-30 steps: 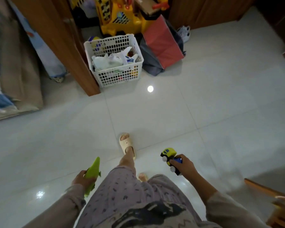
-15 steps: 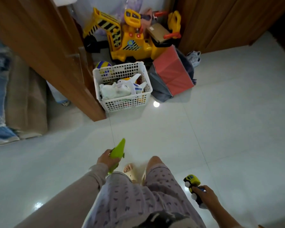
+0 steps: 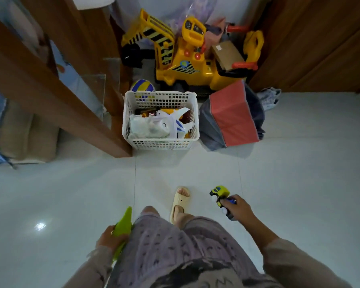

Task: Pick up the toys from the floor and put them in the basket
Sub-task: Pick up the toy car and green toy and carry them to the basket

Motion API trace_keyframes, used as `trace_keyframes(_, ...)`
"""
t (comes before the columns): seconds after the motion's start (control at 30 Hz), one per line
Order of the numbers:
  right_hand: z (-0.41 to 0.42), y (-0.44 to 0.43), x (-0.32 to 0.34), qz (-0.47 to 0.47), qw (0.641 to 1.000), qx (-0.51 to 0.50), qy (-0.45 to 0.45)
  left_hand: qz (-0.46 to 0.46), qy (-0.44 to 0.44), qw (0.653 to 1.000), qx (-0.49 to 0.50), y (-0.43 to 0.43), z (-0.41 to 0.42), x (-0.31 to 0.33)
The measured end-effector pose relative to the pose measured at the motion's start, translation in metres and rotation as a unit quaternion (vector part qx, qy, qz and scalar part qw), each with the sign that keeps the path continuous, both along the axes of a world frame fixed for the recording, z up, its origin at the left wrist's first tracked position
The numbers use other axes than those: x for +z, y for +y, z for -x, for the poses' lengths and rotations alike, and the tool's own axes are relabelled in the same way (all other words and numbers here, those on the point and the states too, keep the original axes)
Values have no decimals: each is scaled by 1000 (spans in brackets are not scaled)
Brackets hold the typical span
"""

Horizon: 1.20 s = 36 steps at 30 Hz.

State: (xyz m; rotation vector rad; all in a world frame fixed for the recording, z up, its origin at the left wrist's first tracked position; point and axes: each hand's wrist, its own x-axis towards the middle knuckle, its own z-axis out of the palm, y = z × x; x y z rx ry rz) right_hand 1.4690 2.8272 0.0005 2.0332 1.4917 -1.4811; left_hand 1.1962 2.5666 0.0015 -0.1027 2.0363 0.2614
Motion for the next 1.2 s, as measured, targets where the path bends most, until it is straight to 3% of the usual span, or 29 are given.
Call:
trace_keyframes(0.17,38,69,7,-2,998,55,13,6,26,997,77,26,4,-4)
trace_keyframes(0.5,86,112,-12,13,999,50,-13,-26,-13,999,-15,146,94,-13)
trace_keyframes(0.6,89,107,-17,21,999,6,-31,-35,3,997,-70,191,133,-7)
trace_keyframes(0.73,92,105,-25,57,986,-148,-51,-69,10,991,-114,240,180,-9)
trace_keyframes(0.83,103,109,-31,63,979,-183,-65,-52,2,988,-148,261,206,-18)
trace_keyframes(1.2,199,181,-80,28,985,-77,-152,-17,-22,966,-259,283,235,-87)
